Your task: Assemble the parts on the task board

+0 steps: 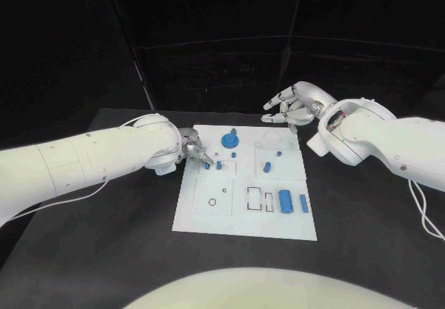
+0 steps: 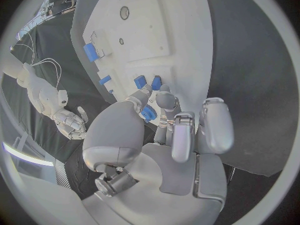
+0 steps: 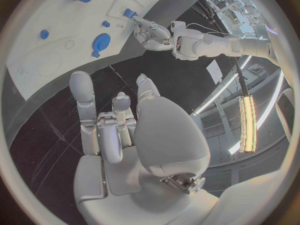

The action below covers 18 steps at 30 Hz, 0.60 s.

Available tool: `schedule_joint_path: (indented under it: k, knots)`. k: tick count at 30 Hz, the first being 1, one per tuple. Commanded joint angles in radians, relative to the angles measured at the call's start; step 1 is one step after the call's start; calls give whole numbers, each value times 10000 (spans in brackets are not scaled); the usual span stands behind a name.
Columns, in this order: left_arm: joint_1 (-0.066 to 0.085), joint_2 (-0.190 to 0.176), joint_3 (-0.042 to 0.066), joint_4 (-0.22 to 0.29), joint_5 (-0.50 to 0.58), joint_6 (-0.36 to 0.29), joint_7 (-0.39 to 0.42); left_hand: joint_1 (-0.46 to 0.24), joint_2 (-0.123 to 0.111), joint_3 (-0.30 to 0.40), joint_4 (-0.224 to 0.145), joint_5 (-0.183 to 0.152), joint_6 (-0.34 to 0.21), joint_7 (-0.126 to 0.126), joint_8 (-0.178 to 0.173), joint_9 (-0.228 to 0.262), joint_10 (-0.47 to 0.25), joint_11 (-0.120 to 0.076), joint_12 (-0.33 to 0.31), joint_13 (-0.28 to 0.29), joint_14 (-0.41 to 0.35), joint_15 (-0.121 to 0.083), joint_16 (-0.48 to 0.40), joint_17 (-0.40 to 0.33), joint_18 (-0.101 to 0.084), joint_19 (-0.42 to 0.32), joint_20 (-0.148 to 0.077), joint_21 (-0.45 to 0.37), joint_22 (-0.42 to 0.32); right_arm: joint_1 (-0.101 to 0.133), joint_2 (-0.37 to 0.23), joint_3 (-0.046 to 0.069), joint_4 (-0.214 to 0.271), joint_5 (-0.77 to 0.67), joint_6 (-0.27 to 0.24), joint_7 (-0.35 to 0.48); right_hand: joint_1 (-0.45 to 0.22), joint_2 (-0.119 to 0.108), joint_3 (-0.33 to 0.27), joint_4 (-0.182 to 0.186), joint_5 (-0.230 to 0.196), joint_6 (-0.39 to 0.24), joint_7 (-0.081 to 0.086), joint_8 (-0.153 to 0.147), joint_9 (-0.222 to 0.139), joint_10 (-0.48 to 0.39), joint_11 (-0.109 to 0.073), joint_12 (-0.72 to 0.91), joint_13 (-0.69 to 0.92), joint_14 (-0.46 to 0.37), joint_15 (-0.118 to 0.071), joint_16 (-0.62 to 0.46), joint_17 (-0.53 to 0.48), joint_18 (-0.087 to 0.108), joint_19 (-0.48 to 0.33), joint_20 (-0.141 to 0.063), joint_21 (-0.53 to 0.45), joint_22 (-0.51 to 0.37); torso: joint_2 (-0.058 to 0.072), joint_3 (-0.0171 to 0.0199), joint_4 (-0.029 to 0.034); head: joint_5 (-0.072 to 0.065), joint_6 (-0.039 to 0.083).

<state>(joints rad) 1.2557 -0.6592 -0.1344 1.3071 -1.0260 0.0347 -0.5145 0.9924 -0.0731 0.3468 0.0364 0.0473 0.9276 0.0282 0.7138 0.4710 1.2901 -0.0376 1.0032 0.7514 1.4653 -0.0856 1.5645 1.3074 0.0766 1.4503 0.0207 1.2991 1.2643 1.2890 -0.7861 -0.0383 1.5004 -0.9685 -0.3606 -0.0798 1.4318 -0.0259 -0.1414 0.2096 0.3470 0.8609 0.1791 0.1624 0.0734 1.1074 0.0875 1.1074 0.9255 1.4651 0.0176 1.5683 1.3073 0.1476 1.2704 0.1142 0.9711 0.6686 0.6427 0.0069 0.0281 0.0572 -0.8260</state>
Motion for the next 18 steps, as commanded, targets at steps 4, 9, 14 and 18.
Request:
schedule_joint_path:
  k: [4, 9, 14, 18]
  knots:
    - [13, -157, 27, 157, 186, -729, 117, -124, -38, -511, 156, 29, 33, 45, 65, 10, -47, 10, 55, -54, 1055, -60, 62, 2634, -49, 76, -22, 72, 86, 15, -13, 6, 3, 15, 61, 72, 57, -20, -20, 52, 29, -83, -19, 42, -9, -68, 34, 21, -10, 1057, -22, 24, 2635, 102, 43, -10, -41, -17, 7, 0, 8, -31, -4]
    - [13, -245, 38, 235, 414, -952, 261, -161, -94, -1091, 340, 30, 27, 37, 86, 19, -48, 7, 72, -78, 1055, -63, 62, 2634, -53, 87, -24, 88, 119, 14, -5, 6, -16, 15, 74, 78, 57, -20, -20, 52, 29, -83, -19, 42, -9, -68, 34, 21, -10, 1057, -22, 24, 2635, 102, 43, -10, -41, -17, 6, 6, -5, -27, -4]
    - [17, -364, 52, 296, 895, -1403, 663, -26, 4, -1550, 496, 24, -46, 46, 59, 6, -114, 10, 17, -183, 1055, -67, 62, 2634, -31, 51, -31, -2, 37, 13, 0, 5, -27, 15, 86, 87, 57, -20, -20, 52, 29, -83, -19, 42, -9, -68, 34, 21, -10, 1057, -22, 24, 2635, 102, 43, -10, -41, -17, 0, 12, -2, -34, -14]
    - [23, -465, 61, 333, 1355, -1680, 980, 81, 112, -1842, 619, 25, -163, 88, -24, -39, -202, 47, -52, -295, 1055, -47, 62, 2634, 0, -6, -20, -136, -93, 12, -3, 5, -30, 16, 85, 88, 57, -20, -20, 52, 29, -83, -19, 42, -9, -68, 34, 21, -10, 1057, -22, 24, 2635, 102, 43, -10, -41, -17, -1, 17, 2, -54, 1]
